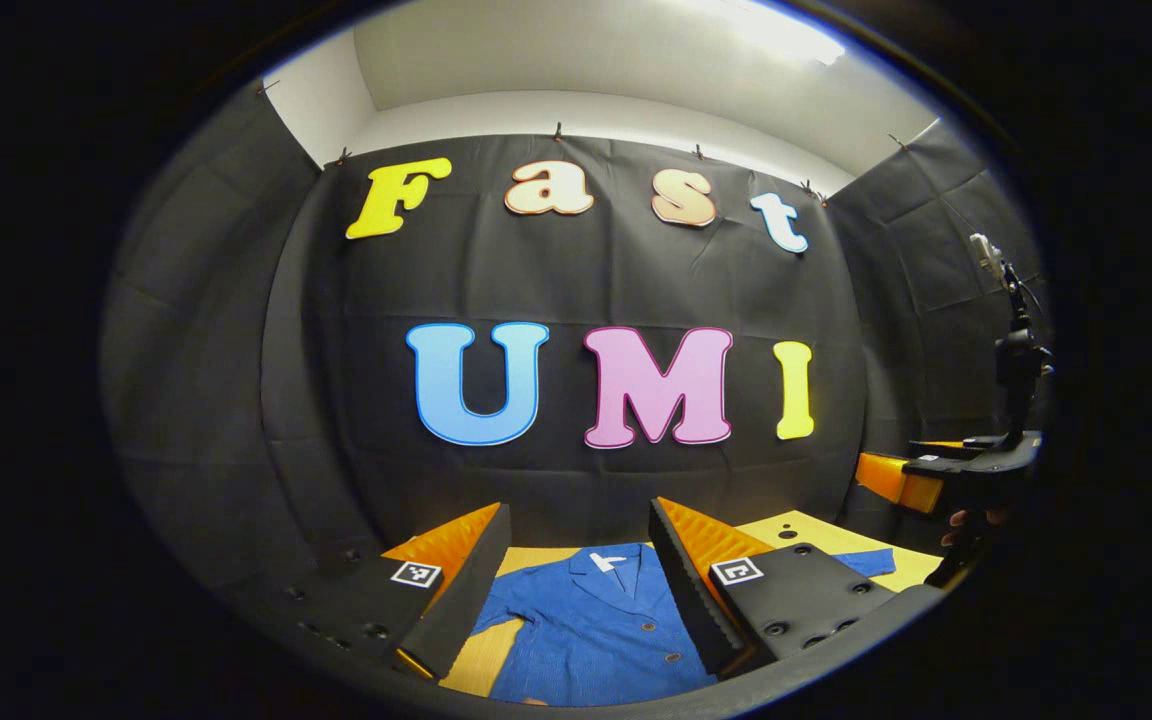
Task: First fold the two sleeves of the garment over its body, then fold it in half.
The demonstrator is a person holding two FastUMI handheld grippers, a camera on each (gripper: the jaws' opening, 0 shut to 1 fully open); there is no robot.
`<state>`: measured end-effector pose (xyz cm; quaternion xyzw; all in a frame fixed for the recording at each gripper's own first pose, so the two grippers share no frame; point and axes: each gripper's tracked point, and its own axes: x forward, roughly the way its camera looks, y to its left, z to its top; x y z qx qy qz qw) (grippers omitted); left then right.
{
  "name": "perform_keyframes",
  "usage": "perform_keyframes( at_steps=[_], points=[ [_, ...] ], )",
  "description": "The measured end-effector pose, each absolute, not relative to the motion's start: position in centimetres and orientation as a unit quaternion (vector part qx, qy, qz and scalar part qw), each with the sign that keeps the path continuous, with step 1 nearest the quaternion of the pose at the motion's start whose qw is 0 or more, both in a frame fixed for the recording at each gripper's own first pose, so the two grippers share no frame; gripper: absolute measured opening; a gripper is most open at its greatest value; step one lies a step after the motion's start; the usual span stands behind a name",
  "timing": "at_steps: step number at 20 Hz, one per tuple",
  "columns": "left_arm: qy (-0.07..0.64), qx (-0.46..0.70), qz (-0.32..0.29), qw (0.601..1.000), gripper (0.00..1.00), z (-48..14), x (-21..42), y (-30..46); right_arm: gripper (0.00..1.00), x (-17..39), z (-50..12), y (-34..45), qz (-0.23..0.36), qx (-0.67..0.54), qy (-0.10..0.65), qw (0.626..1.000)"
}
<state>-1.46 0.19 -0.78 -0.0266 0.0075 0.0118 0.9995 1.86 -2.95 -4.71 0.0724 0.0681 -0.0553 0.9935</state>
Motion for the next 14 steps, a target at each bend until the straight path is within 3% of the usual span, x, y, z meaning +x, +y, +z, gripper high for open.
perform_keyframes(
  at_steps=[1, 8, 14],
  points=[
    [0.002, -0.031, 0.014, 0.999, 0.80, -0.6, -1.5, 0.3, 0.96, 2.6, -5.1, -2.9, -0.053, 0.077, 0.072, 0.993],
    [0.021, -0.043, 0.044, 0.998, 0.80, -1.4, -0.3, 1.5, 0.96, 8.7, -8.0, -1.4, -0.018, 0.056, 0.089, 0.994],
    [0.022, -0.036, 0.079, 0.996, 0.80, -1.6, 0.7, 1.8, 0.96, 13.1, -14.1, -6.0, -0.058, 0.097, 0.151, 0.982]
  ],
)
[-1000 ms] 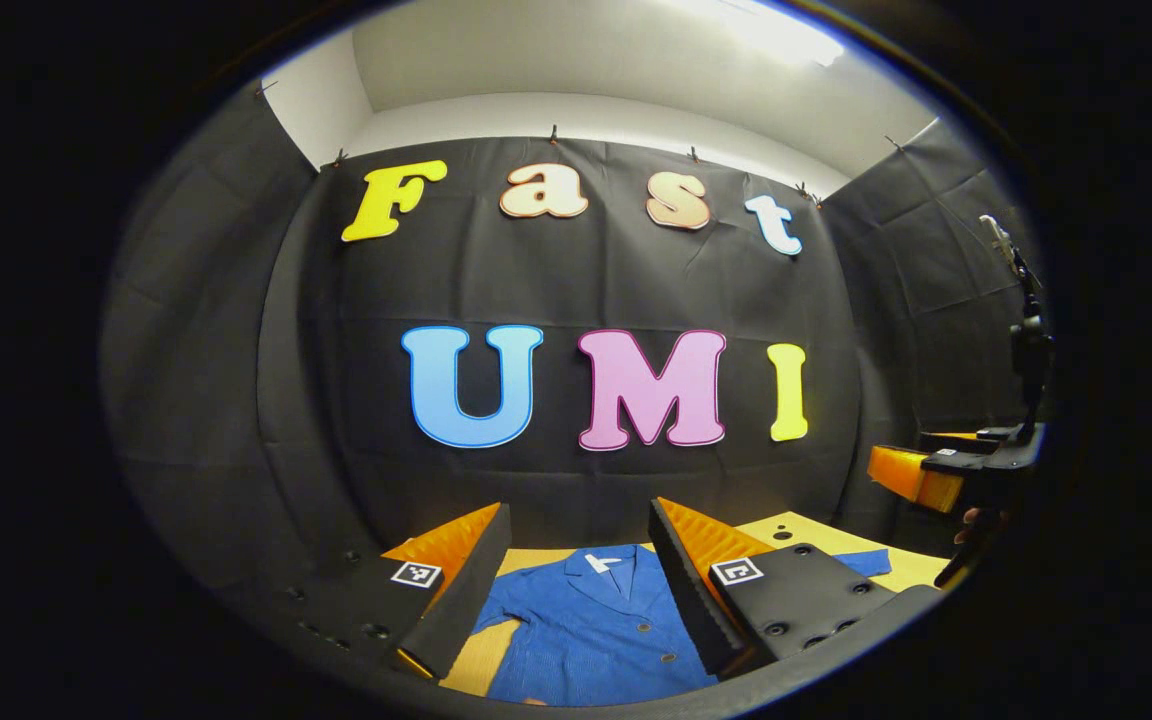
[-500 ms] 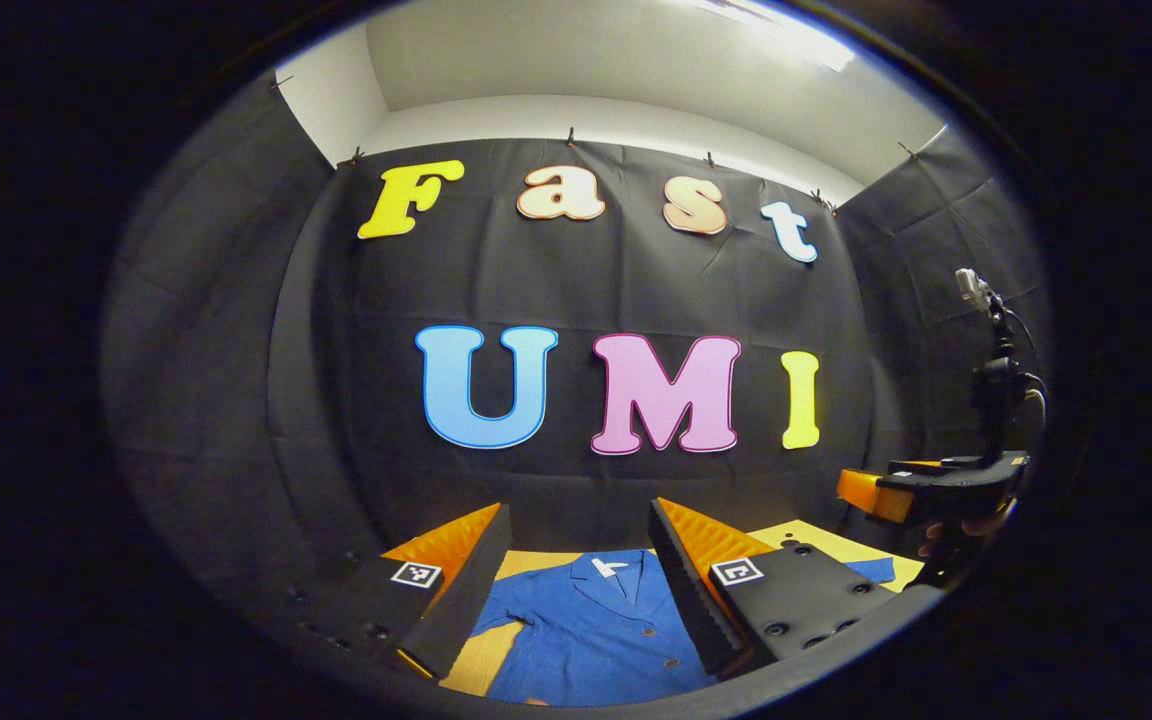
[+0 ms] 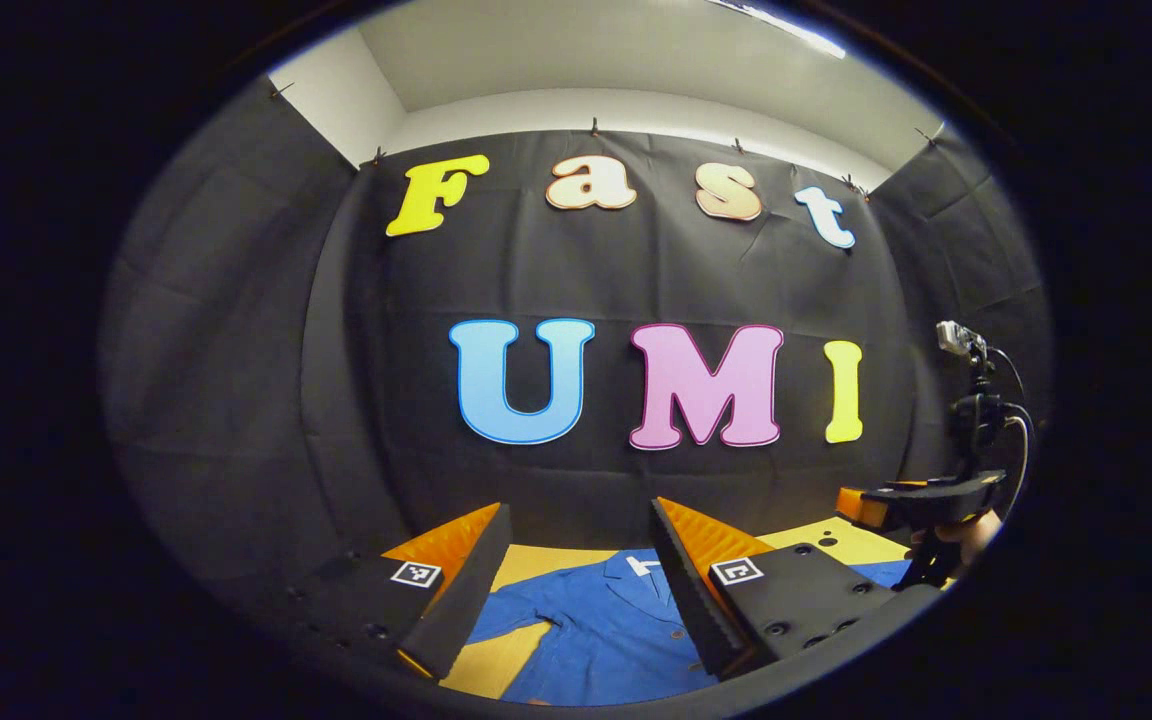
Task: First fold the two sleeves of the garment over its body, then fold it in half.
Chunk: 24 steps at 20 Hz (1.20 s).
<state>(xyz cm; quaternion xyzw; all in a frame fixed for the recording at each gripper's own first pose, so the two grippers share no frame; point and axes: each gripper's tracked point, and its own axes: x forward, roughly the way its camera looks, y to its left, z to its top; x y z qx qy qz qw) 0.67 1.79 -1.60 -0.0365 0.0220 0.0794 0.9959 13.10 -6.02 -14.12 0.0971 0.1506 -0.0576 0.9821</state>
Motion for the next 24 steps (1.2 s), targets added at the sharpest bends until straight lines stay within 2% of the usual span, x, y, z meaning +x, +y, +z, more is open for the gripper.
perform_keyframes(
  at_steps=[4, 7, 13, 19, 21, 22, 23, 24],
  points=[
    [0.047, -0.032, 0.104, 0.993, 0.80, -3.2, 1.1, 0.8, 0.96, 15.4, -18.9, -13.8, -0.114, 0.083, 0.185, 0.972],
    [0.062, -0.032, 0.099, 0.993, 0.81, -3.9, 2.4, -0.9, 0.96, 16.0, -23.2, -20.8, -0.166, 0.074, 0.219, 0.959],
    [0.102, -0.037, 0.059, 0.992, 0.80, -5.3, 5.5, -6.1, 0.96, 13.6, -32.7, -32.3, -0.274, 0.082, 0.336, 0.898],
    [0.145, -0.060, 0.007, 0.988, 0.81, -7.2, 8.0, -11.8, 0.98, 10.6, -43.5, -36.2, -0.305, 0.121, 0.466, 0.821],
    [0.149, -0.055, -0.012, 0.987, 0.80, -7.1, 8.8, -13.4, 0.98, 10.9, -45.5, -36.4, -0.308, 0.143, 0.492, 0.802],
    [0.149, -0.050, -0.018, 0.987, 0.81, -7.1, 9.2, -14.1, 0.92, 10.4, -46.7, -36.3, -0.307, 0.153, 0.503, 0.794],
    [0.151, -0.046, -0.024, 0.987, 0.80, -7.1, 9.7, -14.7, 0.98, 10.3, -47.6, -36.5, -0.308, 0.161, 0.512, 0.785],
    [0.155, -0.047, -0.030, 0.986, 0.81, -7.1, 10.1, -15.4, 0.98, 9.7, -47.8, -36.5, -0.311, 0.172, 0.525, 0.773]
  ],
)
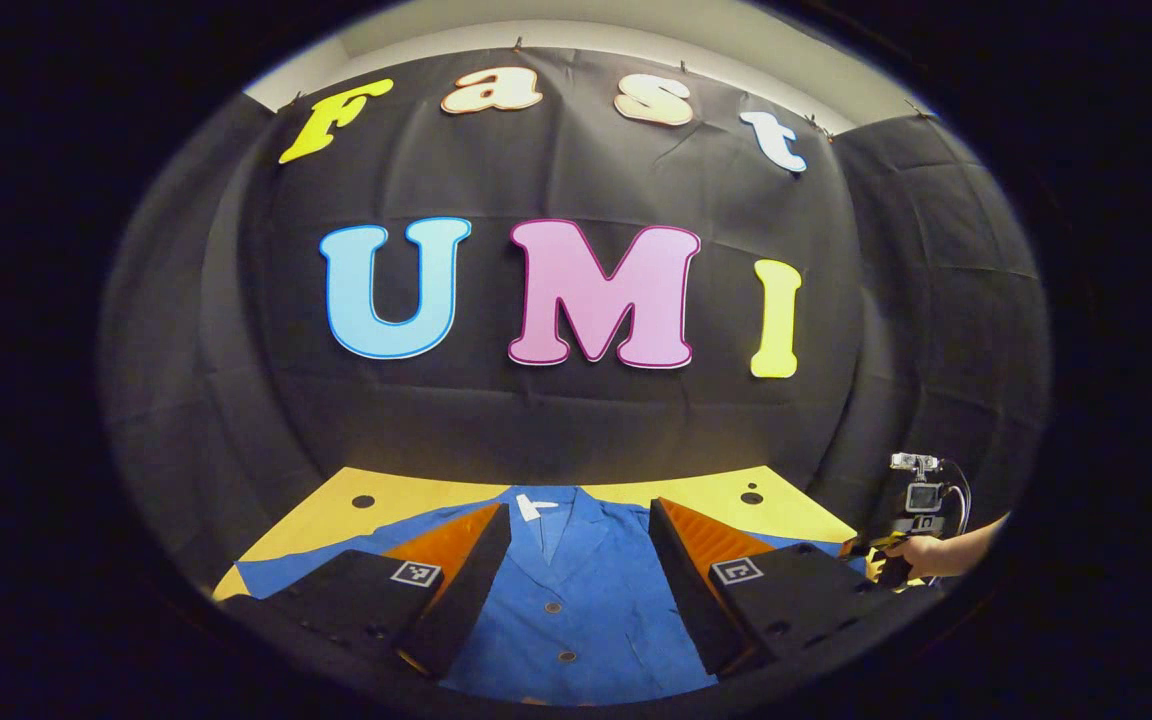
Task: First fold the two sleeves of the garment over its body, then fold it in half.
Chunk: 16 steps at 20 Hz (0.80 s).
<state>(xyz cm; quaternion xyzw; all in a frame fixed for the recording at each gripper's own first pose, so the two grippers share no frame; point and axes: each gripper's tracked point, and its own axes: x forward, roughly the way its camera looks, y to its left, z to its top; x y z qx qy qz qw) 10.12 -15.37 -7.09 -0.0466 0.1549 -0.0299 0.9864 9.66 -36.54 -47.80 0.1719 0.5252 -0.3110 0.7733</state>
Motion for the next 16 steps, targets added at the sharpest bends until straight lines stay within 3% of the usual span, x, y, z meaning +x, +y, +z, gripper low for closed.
perform_keyframes(
  at_steps=[2, 3, 5, 6, 7, 8, 9, 11, 12, 13, 15, 16],
  points=[
    [0.155, -0.053, -0.046, 0.985, 0.80, -6.8, 10.7, -16.8, 1.00, 9.9, -47.8, -37.5, -0.324, 0.171, 0.509, 0.779],
    [0.153, -0.053, -0.051, 0.985, 0.81, -6.6, 10.9, -17.3, 0.92, 9.4, -47.5, -37.3, -0.324, 0.178, 0.517, 0.773],
    [0.150, -0.046, -0.057, 0.986, 0.80, -6.3, 11.3, -17.8, 0.98, 9.4, -48.0, -37.1, -0.319, 0.175, 0.521, 0.772],
    [0.150, -0.043, -0.057, 0.986, 0.81, -6.2, 11.4, -17.9, 0.96, 9.4, -47.6, -36.9, -0.315, 0.173, 0.524, 0.772],
    [0.151, -0.043, -0.055, 0.986, 0.81, -6.4, 11.4, -17.9, 0.80, 9.4, -47.7, -36.8, -0.312, 0.174, 0.530, 0.769],
    [0.154, -0.045, -0.052, 0.986, 0.81, -6.5, 11.4, -17.8, 0.82, 9.6, -47.9, -36.8, -0.311, 0.177, 0.537, 0.764],
    [0.156, -0.048, -0.048, 0.985, 0.81, -6.6, 11.3, -17.6, 0.77, 9.9, -48.1, -36.8, -0.307, 0.185, 0.542, 0.760],
    [0.158, -0.052, -0.040, 0.985, 0.81, -6.6, 11.3, -17.2, 0.38, 10.0, -47.9, -36.8, -0.317, 0.213, 0.542, 0.749],
    [0.158, -0.052, -0.036, 0.985, 0.81, -6.6, 11.4, -17.0, 0.42, 9.8, -48.0, -36.8, -0.320, 0.222, 0.542, 0.745],
    [0.159, -0.052, -0.033, 0.985, 0.81, -6.7, 11.3, -16.7, 0.35, 9.6, -48.0, -37.2, -0.323, 0.217, 0.546, 0.742],
    [0.160, -0.052, -0.027, 0.985, 0.81, -6.6, 11.1, -16.3, 0.07, 9.7, -47.9, -36.9, -0.324, 0.224, 0.544, 0.741],
    [0.161, -0.053, -0.025, 0.985, 0.80, -6.6, 11.1, -16.2, 0.06, 9.9, -47.9, -36.7, -0.312, 0.216, 0.546, 0.747]
  ],
)
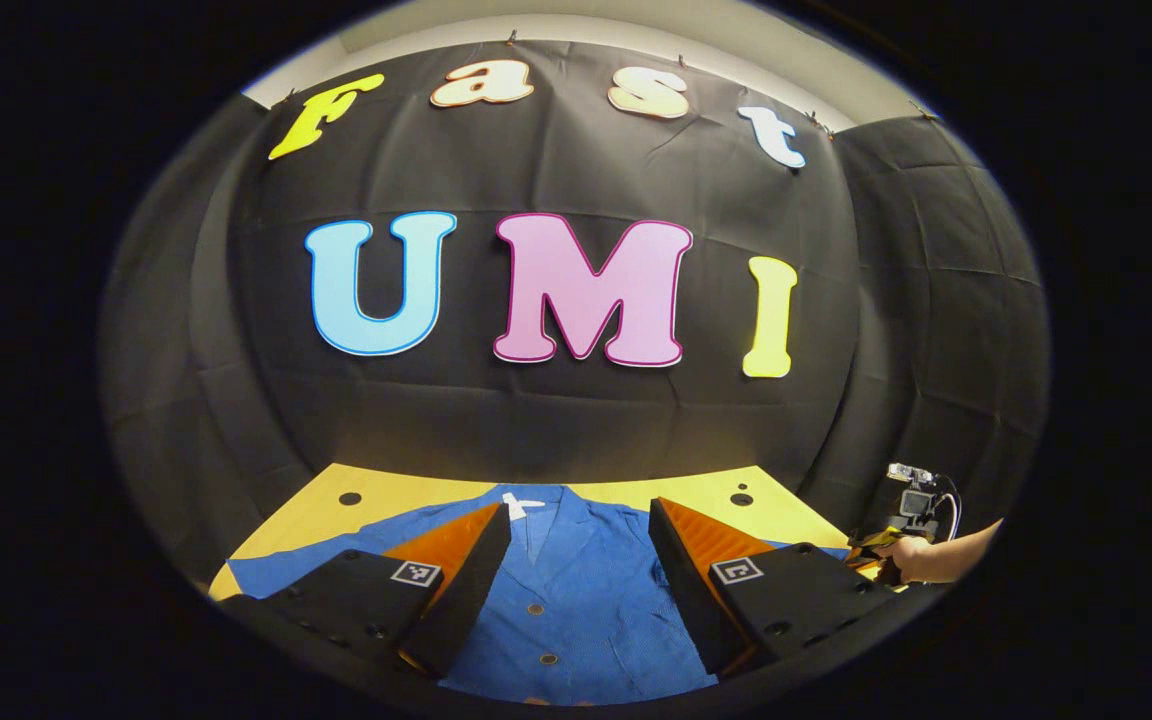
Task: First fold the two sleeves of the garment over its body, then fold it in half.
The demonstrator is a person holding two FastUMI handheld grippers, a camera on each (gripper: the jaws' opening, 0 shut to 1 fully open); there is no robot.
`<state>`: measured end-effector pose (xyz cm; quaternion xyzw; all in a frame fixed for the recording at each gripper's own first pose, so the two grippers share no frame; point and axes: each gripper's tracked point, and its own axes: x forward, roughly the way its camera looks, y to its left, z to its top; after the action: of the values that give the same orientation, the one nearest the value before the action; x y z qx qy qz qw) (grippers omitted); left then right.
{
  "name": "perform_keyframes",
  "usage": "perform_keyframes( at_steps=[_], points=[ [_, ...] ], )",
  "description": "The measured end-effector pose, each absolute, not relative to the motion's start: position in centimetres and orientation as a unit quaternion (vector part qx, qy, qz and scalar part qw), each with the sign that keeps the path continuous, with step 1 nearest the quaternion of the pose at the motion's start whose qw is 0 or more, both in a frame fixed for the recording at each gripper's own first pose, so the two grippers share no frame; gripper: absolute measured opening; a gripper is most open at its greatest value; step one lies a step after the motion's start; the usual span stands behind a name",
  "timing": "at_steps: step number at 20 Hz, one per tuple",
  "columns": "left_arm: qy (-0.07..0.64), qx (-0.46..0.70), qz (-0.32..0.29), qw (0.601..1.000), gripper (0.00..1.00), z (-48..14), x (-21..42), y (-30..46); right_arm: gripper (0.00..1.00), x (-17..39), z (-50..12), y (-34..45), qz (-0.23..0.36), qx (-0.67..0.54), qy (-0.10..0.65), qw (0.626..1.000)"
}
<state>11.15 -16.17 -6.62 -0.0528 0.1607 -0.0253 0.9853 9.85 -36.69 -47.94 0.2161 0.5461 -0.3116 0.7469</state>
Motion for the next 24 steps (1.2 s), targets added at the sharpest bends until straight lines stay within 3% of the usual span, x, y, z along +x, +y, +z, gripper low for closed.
perform_keyframes(
  at_steps=[2, 12, 24],
  points=[
    [0.162, -0.052, -0.025, 0.985, 0.81, -6.8, 11.2, -15.9, 0.01, 10.0, -48.1, -36.5, -0.295, 0.198, 0.542, 0.762],
    [0.171, -0.040, -0.045, 0.983, 0.81, -7.4, 10.2, -14.5, 0.01, 13.8, -43.2, -31.2, -0.264, 0.245, 0.476, 0.802],
    [0.163, -0.053, 0.026, 0.985, 0.81, -8.1, 5.3, -4.9, 0.00, 24.1, -35.0, -10.5, -0.095, 0.195, 0.442, 0.870]
  ],
)
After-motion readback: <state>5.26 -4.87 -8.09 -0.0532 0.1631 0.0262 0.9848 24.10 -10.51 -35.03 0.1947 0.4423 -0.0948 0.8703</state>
